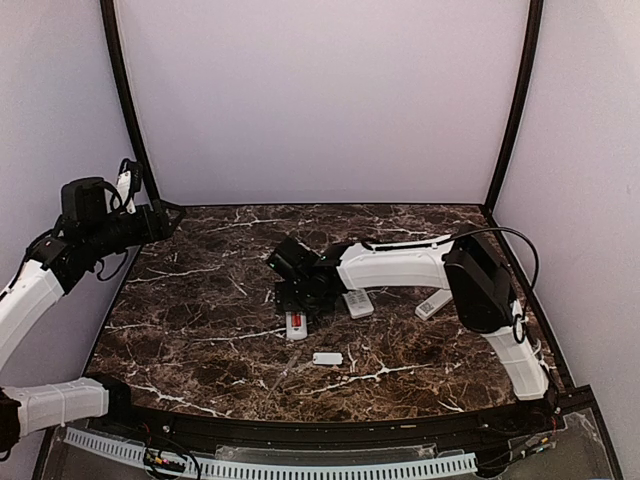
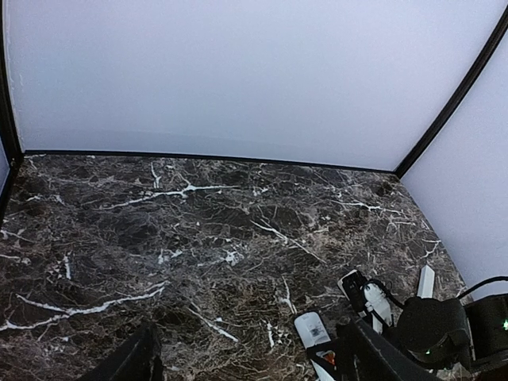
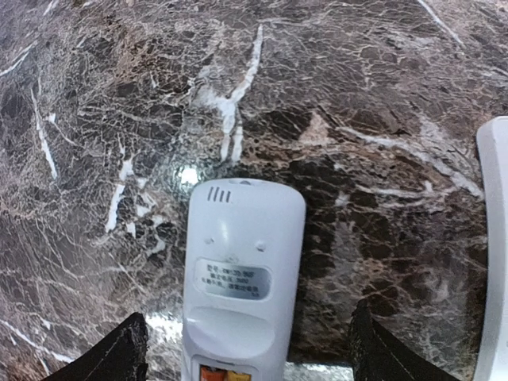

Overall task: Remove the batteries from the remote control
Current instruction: Place the remote control without the battery cover at the center of the board, then pick up the screwdriver from the center of the board.

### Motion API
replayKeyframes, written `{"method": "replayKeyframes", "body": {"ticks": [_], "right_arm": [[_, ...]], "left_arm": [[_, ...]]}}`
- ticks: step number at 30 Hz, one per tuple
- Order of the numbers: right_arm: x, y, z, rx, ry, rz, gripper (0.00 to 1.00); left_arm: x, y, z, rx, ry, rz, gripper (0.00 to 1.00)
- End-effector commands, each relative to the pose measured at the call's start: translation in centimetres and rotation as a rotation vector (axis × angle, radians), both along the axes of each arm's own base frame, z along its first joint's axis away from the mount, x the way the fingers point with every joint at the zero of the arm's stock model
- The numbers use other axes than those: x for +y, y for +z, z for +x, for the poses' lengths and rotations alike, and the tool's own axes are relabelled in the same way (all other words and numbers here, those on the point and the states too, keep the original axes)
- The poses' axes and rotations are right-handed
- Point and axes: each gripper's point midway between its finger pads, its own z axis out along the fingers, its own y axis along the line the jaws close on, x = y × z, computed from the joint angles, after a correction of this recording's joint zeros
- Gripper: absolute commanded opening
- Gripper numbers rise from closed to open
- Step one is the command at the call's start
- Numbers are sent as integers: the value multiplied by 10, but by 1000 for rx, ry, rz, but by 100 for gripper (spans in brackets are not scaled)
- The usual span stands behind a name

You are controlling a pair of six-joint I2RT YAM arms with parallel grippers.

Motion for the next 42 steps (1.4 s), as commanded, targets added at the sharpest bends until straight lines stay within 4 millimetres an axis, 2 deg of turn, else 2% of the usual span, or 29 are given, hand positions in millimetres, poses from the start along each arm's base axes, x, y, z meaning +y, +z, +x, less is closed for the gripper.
{"method": "replayKeyframes", "body": {"ticks": [1, 3, 4, 7, 8, 9, 11, 13, 16, 22, 26, 30, 35, 42], "right_arm": [[-8, 62, 12, -124, -8, 86, 85], [-15, 83, 15, -160, -11, 146, 85], [-23, 87, 15, -177, -12, 163, 85], [-45, 115, 18, -242, -20, 238, 85], [-55, 129, 20, -262, -28, 268, 85], [-63, 134, 21, -272, -32, 285, 85], [-80, 143, 24, -294, -42, 314, 85], [-99, 140, 27, -298, -59, 311, 84], [-115, 137, 29, -298, -74, 310, 84], [-119, 127, 24, -267, -91, 362, 83], [-123, 118, 18, -236, -117, 396, 83], [-126, 115, 16, -234, -130, 407, 82], [-122, 116, 17, -232, -119, 400, 82], [-122, 109, 16, -217, -123, 393, 82]], "left_arm": [[-24, -24, 3, 87, -108, -51, 76], [-32, -31, 3, 116, -125, -34, 76], [-39, -36, 1, 129, -132, -17, 75], [-57, -51, -9, 171, -161, -11, 75], [-67, -65, -17, 213, -184, -31, 75], [-77, -73, -25, 238, -216, -42, 75], [-89, -110, -43, 337, -254, -48, 74], [-99, -136, -62, 420, -292, -48, 73], [-109, -160, -87, 498, -337, -23, 73], [-130, -195, -133, 622, -440, 83, 70], [-147, -215, -154, 682, -493, 159, 67], [-165, -224, -159, 691, -525, 190, 62], [-183, -240, -159, 703, -548, 247, 48], [-205, -247, -163, 689, -596, 308, 42]]}}
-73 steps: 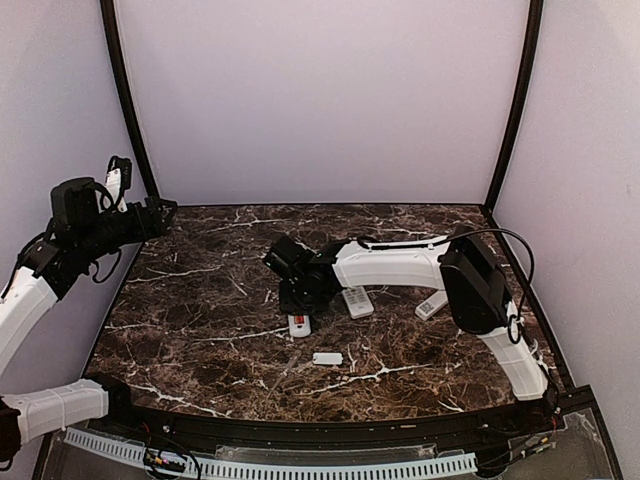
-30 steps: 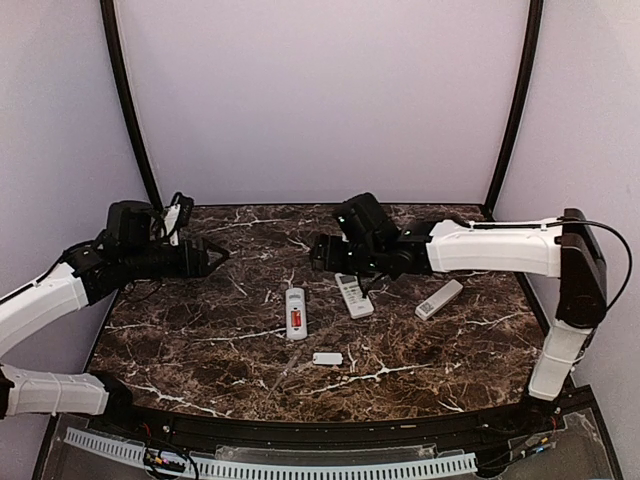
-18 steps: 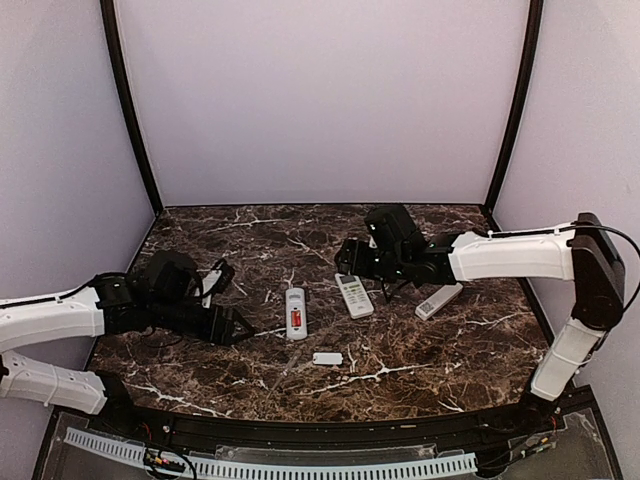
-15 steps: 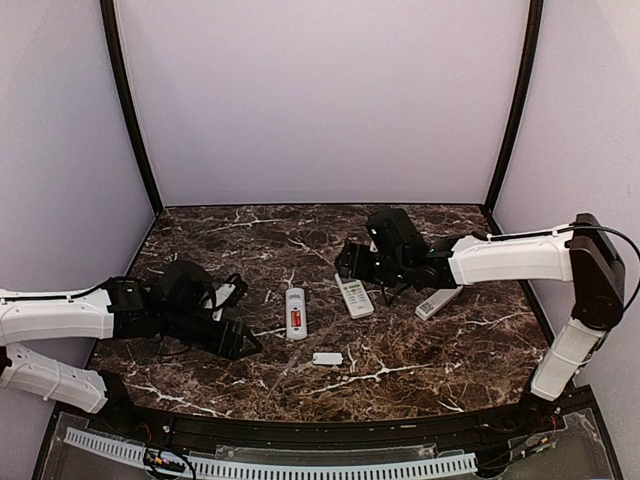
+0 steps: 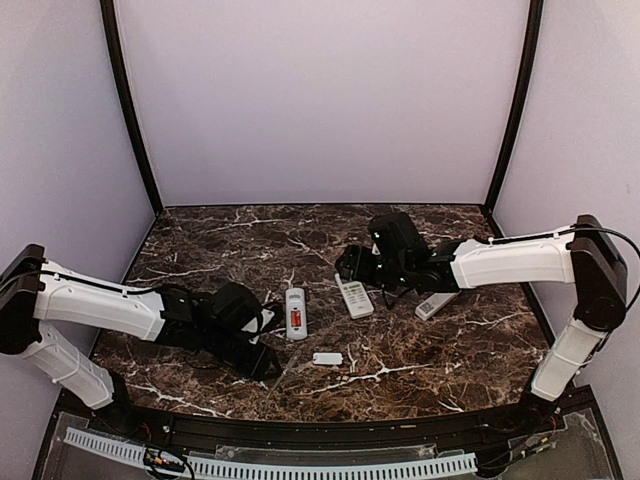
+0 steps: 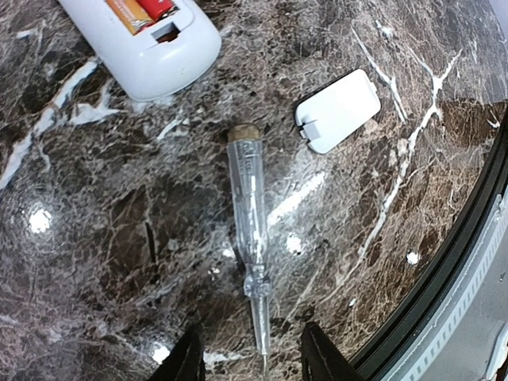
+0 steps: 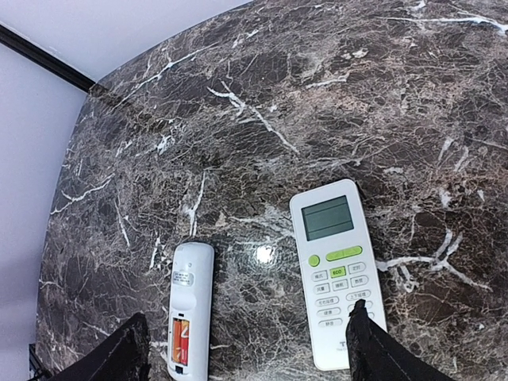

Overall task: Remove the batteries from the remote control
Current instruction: Pick up the screwdriver from the center of the board.

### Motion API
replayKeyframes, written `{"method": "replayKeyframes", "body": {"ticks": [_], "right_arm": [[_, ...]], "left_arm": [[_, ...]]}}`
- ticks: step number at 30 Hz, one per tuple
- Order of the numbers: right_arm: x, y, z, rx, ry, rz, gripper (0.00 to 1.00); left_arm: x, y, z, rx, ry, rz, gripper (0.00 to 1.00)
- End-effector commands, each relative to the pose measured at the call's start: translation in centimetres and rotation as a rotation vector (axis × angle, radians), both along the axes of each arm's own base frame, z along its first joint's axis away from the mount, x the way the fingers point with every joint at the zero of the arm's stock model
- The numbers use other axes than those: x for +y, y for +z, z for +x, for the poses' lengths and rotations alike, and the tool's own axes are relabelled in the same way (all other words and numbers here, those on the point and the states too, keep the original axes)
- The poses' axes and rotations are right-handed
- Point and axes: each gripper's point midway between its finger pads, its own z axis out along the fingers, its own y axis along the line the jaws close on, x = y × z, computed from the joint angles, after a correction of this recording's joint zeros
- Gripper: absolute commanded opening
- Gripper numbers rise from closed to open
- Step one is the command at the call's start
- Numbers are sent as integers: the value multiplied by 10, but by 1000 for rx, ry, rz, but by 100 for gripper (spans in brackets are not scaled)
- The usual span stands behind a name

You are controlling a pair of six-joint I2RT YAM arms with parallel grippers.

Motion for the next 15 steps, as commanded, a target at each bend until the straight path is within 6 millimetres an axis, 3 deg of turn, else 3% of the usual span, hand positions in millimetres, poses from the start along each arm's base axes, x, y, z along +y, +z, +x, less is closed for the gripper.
{"method": "replayKeyframes", "body": {"ticks": [1, 6, 15], "right_arm": [[6, 9, 1, -12, -1, 40, 81], [3, 4, 0, 1, -7, 30, 81], [-1, 1, 0, 2, -15, 8, 82]], "left_arm": [[-15, 3, 2, -32, -36, 0, 41], [-24, -8, -4, -1, -78, 26, 36], [-23, -20, -5, 25, -70, 84, 26]]}}
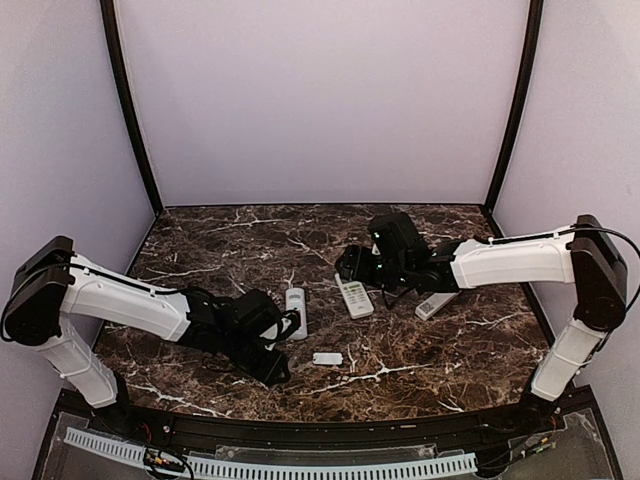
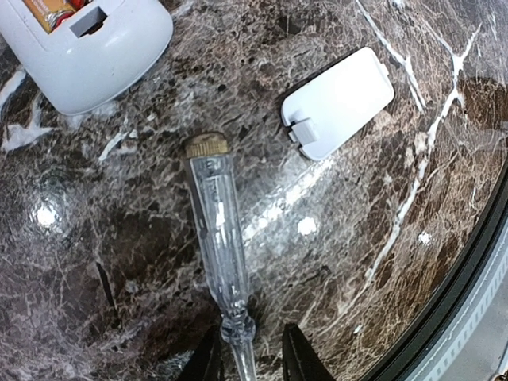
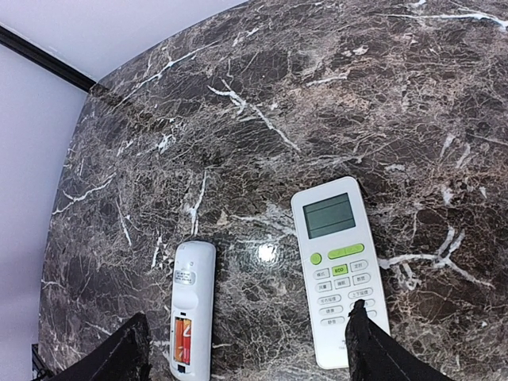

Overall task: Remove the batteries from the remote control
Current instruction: Pick up the screwdriver from the center of the board.

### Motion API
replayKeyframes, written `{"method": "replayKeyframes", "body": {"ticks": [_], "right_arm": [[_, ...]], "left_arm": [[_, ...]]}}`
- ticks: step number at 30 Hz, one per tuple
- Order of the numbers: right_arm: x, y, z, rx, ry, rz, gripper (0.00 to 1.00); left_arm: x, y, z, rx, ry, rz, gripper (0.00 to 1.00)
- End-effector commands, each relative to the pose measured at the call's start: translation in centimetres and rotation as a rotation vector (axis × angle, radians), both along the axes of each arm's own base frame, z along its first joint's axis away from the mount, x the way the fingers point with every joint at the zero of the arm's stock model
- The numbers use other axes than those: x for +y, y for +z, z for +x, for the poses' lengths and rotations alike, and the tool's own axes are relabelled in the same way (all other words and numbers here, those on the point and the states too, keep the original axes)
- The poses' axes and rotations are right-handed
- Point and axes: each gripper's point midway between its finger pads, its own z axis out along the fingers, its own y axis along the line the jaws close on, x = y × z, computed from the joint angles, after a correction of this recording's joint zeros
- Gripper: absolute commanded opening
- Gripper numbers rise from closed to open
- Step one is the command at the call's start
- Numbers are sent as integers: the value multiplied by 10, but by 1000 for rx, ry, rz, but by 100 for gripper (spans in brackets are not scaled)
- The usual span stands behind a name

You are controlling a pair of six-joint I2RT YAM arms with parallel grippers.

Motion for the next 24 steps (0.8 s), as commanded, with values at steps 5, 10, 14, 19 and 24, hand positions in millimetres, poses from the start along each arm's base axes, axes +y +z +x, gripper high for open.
{"method": "replayKeyframes", "body": {"ticks": [5, 10, 14, 19, 24], "right_arm": [[-1, 0, 1, -7, -12, -7, 81], [-3, -4, 1, 0, -16, -15, 81], [-4, -6, 0, 3, -19, -18, 81], [-5, -7, -1, 4, -19, -22, 81], [-7, -8, -1, 5, -23, -25, 82]], "left_arm": [[0, -4, -3, 8, -18, 73, 21], [2, -5, -4, 15, -3, 115, 20], [7, -9, -1, 12, 21, 161, 19], [13, -14, 1, 18, 43, 206, 19], [12, -15, 3, 11, 50, 206, 15]]}}
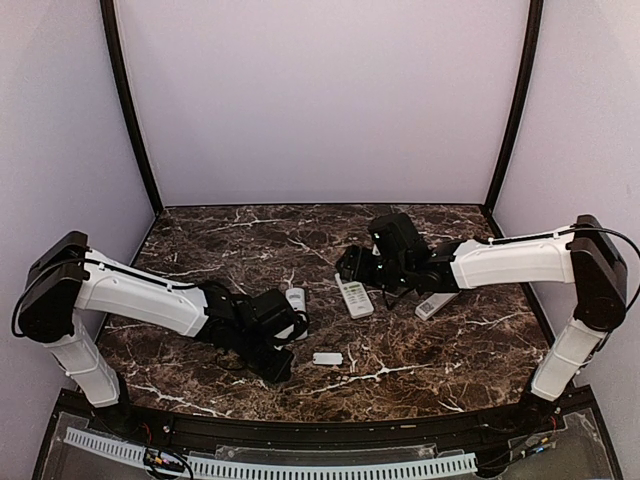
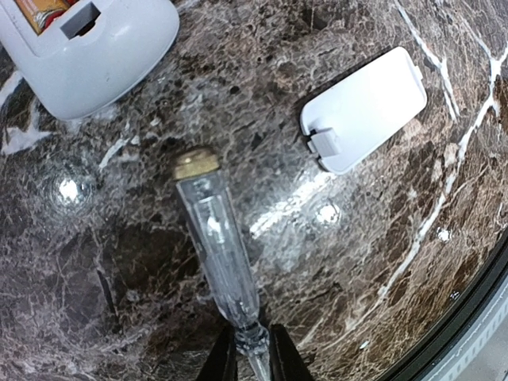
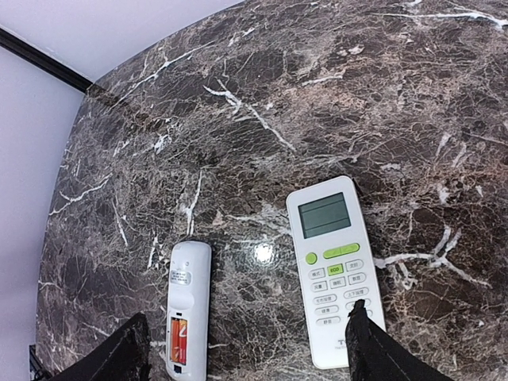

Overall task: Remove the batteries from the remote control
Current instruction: Pick up the screwdriver from the center of the board.

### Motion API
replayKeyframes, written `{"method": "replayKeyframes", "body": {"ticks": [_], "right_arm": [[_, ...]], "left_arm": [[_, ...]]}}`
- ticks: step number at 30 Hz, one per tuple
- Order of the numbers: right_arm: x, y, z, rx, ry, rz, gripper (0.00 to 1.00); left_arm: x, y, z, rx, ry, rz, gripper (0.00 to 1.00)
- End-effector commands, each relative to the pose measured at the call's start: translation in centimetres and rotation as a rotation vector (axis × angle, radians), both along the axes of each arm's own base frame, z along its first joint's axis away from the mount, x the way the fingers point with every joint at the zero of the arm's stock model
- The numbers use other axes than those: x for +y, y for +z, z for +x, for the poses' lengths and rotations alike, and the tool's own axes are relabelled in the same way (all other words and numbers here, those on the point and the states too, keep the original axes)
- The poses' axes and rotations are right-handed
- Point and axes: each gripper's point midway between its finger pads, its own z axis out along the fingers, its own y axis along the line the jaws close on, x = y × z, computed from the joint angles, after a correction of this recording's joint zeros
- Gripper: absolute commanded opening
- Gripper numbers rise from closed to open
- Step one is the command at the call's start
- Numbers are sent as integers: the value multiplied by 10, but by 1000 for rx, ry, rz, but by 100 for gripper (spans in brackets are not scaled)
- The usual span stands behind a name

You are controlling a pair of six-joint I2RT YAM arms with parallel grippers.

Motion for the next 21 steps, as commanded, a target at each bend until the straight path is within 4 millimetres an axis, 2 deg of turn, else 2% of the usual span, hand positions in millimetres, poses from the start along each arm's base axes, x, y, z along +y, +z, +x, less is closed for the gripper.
{"method": "replayKeyframes", "body": {"ticks": [1, 7, 12, 14, 15, 16, 19, 21], "right_arm": [[-5, -6, -1, 5, -18, -17, 82], [-7, -5, -2, 5, -21, -17, 81], [-8, 1, -4, -10, -5, -2, 82], [-11, 6, -5, -15, 20, 12, 82], [-16, 8, -6, -14, 28, 22, 83], [-19, 16, -5, -29, 38, 55, 84], [-33, 34, -6, -50, 103, 165, 85], [-39, 41, -10, -54, 171, 227, 85]], "left_arm": [[14, -10, -2, 11, 16, 82, 14], [15, -11, -1, 9, 28, 100, 8], [16, -3, 2, -17, 53, 70, 2], [13, 10, 4, -40, 60, 27, 0], [11, 24, 9, -77, 64, -13, 0], [11, 29, 13, -108, 68, -28, 0], [7, 62, 25, -187, 50, -125, 0], [3, 78, 26, -169, 16, -213, 0]]}}
